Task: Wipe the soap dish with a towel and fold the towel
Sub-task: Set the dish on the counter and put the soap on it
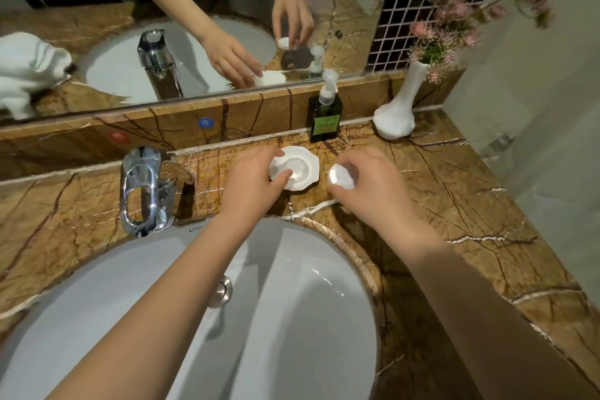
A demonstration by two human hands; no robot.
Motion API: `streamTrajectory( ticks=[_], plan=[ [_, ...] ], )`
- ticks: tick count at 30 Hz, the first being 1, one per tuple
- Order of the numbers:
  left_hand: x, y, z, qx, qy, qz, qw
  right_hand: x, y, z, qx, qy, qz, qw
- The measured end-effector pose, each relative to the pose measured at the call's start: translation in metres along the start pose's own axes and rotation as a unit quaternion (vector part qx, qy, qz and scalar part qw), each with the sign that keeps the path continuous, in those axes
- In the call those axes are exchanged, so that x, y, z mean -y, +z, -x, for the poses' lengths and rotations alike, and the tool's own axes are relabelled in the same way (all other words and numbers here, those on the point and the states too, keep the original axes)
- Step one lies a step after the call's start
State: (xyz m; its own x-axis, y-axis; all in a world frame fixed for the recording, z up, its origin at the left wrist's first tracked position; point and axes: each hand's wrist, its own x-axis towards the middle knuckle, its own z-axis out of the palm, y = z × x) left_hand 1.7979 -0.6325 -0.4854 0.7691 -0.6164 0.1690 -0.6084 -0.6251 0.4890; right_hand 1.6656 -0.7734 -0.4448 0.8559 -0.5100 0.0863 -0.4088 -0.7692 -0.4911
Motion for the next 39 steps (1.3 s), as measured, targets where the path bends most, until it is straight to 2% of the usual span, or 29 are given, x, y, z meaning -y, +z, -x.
streamTrajectory(
  ticks=[9, 14, 25, 31, 35, 39],
  plan=[
    [0.021, -0.018, 0.027, -0.004, 0.002, 0.02, 1.0, 0.036, 0.055, -0.052, 0.024, -0.055, 0.057, 0.997],
    [0.028, -0.018, 0.028, -0.004, -0.012, 0.023, 1.0, 0.039, 0.068, -0.06, 0.038, -0.048, 0.085, 0.994],
    [0.02, -0.022, 0.031, 0.013, -0.021, 0.012, 1.0, 0.036, 0.069, -0.057, 0.057, -0.032, 0.069, 0.996],
    [-0.007, -0.049, 0.019, 0.007, 0.008, -0.024, 1.0, 0.042, 0.015, -0.05, 0.022, -0.087, 0.088, 0.992],
    [-0.034, -0.098, 0.001, -0.037, 0.046, -0.096, 0.994, 0.055, -0.051, -0.046, -0.025, -0.143, 0.101, 0.984],
    [-0.06, -0.142, -0.008, -0.061, 0.054, -0.129, 0.988, 0.065, -0.097, -0.039, -0.06, -0.159, 0.108, 0.98]
  ],
)
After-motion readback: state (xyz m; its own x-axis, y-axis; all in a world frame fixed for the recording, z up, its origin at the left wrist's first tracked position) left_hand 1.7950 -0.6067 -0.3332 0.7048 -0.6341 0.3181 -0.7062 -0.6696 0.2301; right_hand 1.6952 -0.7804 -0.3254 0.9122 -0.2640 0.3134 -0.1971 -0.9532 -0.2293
